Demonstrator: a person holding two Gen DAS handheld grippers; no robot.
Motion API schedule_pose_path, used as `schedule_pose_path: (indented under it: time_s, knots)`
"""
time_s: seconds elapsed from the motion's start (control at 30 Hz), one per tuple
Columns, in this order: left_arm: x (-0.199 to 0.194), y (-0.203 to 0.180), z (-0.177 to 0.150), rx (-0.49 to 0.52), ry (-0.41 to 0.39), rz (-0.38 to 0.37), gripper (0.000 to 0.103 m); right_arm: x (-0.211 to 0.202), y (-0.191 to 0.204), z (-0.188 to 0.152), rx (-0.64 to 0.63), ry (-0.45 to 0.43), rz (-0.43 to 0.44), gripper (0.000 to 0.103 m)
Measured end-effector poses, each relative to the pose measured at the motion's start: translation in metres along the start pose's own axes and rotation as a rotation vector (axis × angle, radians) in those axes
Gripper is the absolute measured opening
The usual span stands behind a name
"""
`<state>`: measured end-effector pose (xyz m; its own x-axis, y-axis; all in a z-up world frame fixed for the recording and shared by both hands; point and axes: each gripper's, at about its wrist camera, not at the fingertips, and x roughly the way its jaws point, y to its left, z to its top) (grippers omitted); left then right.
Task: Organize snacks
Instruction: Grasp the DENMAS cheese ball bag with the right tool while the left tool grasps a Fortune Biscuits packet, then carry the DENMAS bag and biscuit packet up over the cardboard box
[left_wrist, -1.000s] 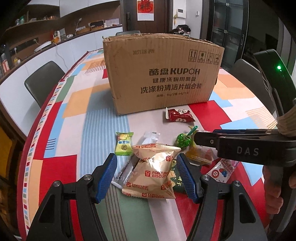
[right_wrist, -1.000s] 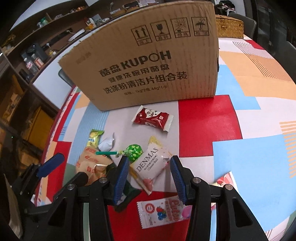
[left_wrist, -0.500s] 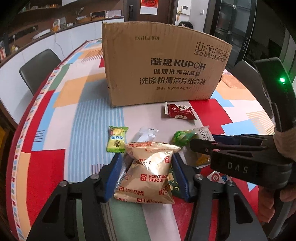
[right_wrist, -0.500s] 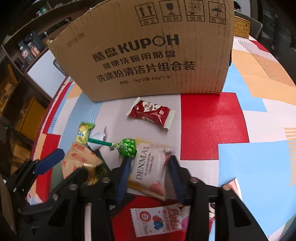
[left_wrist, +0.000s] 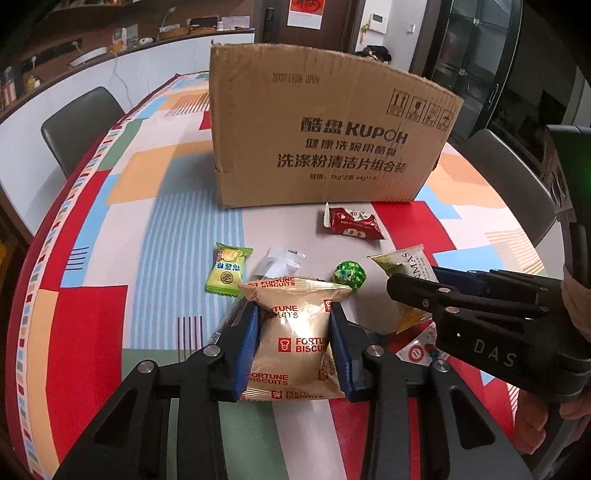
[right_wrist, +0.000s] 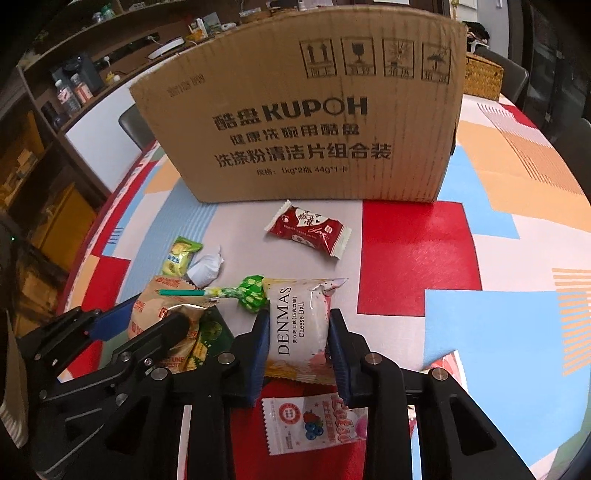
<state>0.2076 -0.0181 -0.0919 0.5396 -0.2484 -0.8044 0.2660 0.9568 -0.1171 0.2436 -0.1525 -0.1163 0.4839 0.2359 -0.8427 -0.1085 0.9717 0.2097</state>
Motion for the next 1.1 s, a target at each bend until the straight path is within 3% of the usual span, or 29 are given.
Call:
schedule_pose_path:
  time_s: [0.53,1.1]
  knots:
    - [-0.065,-0.009,0.018,-0.017,-0.157,-0.008,0.037,-0.06,0.008,0.006,-0.026,-0.14,0.039,0.032]
    - [-0.129,-0.02,0.085,0.06,-0.39,0.022,0.037,-0.135,0.019,0.056,-0.081,-0.386,0.033,0.032]
